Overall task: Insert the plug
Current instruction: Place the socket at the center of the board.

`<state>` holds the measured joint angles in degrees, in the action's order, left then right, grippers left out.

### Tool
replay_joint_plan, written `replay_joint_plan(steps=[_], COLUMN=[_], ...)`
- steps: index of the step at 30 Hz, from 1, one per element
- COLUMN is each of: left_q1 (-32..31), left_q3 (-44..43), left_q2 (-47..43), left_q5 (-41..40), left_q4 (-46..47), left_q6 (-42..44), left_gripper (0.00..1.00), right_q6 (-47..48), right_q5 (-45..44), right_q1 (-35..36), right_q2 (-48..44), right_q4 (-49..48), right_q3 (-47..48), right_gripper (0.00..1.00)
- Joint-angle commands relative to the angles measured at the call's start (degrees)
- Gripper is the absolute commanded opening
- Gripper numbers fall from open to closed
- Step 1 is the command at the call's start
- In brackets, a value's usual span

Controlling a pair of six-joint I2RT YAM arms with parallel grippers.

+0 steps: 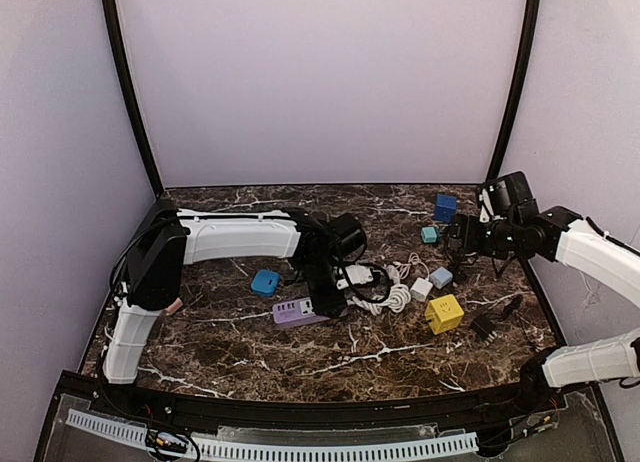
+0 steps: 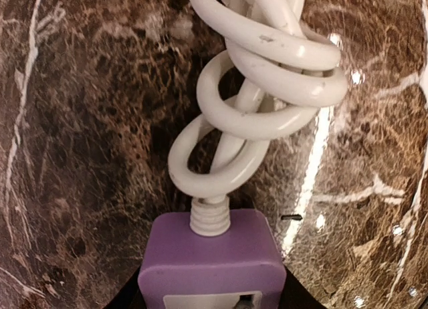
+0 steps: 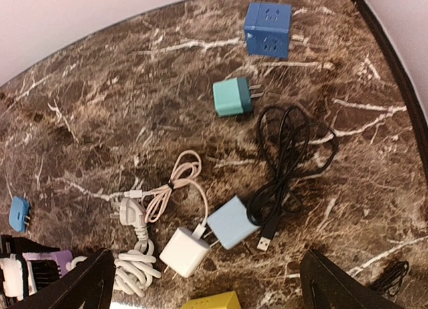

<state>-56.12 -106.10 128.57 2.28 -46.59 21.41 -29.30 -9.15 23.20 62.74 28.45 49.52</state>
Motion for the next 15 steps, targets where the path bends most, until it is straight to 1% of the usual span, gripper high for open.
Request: replay_joint_plan(steps=[1,3,5,6,7,8,9,10,12,15], left_q1=[-0.4,-0.8,-1.0,-1.0,-1.0,-1.0,-1.0,-1.0,-0.9,-0.8], left_q3=[3.0,3.9,4.3,4.3,4.0,3.8,3.4,3.2,2.5,0.2], left_q2=[-1.2,-1.3,-1.4,-1.5,-1.8,-2.3,-2.8,-4.0,-6.0,-8.5], left_q5=[-1.5,-1.6,-1.6,-1.6,-1.6,-1.3,-1.1,-0.6,0.5,2.2], left_q4=[-3.3,-4.1,-4.8,-5.3,-5.6,-6.2,-6.5,-6.9,-7.9,-10.7], left_q6=[2.7,4.6,5.8,5.9,6.0,6.1,6.6,6.8,7.6,8.6], left_gripper=[0.01,0.02,0.12,0.30,0.43,0.65,0.73,0.85,0.91,0.92], right_q6=[-2.1,-3.0,-3.3,-3.4,-3.5,-3.5,-3.8,-4.0,-4.2,-4.3], right_q5=[4.3,5.4,7.7,8.8,10.9,12.1,12.8,13.3,14.2,15.9], right_q1=[3.4,4.9,6.0,6.6,7.1,7.6,8.1,8.5,9.0,9.3], right_q2=[4.1,6.3,7.9,8.5,8.9,9.2,9.4,9.6,9.5,9.6], right_q4=[9.5,13.0,15.2,15.9,16.5,17.4,18.9,19.8,21.3,21.4], right_q3=[2.5,2.8,2.4,2.1,1.8,1.5,1.3,1.2,0.5,-1.6], right_gripper=[0.96,0.96,0.97,0.96,0.96,0.96,0.95,0.95,0.95,0.95])
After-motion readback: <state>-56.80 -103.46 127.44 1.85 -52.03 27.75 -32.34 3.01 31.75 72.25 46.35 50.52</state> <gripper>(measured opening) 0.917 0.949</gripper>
